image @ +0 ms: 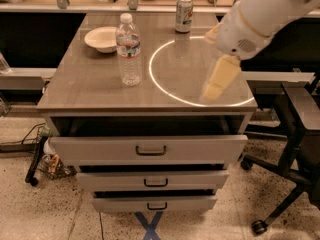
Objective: Knock water bottle over
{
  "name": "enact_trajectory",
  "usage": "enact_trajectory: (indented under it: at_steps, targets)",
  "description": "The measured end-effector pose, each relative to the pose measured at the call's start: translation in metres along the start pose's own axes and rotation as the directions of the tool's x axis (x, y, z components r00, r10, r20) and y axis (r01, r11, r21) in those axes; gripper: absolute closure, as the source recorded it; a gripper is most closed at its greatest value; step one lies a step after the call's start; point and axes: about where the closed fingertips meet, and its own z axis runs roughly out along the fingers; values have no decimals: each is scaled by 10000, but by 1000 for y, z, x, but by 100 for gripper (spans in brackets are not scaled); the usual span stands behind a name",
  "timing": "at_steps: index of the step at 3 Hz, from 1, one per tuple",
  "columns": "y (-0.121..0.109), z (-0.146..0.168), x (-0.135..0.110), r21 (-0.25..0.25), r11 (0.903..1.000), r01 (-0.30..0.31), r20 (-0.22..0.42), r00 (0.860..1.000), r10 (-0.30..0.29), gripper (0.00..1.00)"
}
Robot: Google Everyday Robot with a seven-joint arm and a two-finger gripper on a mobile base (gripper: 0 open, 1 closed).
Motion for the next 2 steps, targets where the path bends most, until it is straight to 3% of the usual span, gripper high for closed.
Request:
enact_trajectory:
  at_steps: [1,2]
  targets:
    - [-29,38,-36,-205,9997,162,1005,9948,-141,0]
    - [-48,71,-74,-714,9974,15,2050,9787,132,0]
